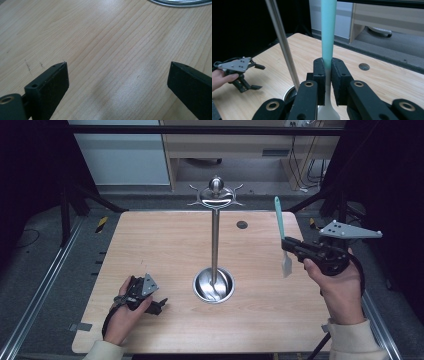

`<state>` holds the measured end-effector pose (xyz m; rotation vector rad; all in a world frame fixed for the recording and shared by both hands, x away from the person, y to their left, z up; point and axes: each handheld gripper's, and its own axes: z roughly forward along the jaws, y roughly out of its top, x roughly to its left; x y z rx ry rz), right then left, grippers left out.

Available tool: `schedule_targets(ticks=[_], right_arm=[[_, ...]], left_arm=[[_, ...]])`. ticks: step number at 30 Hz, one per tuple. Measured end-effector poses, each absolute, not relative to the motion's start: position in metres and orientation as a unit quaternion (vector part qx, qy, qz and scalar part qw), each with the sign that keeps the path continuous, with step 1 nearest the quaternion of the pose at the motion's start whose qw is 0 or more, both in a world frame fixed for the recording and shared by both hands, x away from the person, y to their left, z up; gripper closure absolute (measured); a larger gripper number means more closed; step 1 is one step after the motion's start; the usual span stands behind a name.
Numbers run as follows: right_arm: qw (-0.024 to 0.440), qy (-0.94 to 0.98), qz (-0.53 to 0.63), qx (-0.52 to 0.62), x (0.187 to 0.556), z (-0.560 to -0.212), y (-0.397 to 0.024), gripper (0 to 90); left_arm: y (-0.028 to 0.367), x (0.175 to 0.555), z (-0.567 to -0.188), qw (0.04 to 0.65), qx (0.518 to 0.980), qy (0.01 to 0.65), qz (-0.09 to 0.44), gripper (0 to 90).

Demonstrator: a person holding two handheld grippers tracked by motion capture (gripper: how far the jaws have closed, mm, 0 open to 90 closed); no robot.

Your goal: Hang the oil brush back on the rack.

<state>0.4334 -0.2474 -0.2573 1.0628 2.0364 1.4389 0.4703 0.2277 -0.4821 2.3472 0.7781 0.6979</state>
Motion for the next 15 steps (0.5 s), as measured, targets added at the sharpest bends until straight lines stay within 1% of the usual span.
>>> schedule_targets(ticks=[15], right_arm=[[0.208, 0.735, 0.542, 0.350, 0.427, -0.256, -0.226, 82.4]], left_arm=[[0.228, 0.470, -0.482, 0.283, 0.876, 0.291, 0.262, 3.4]])
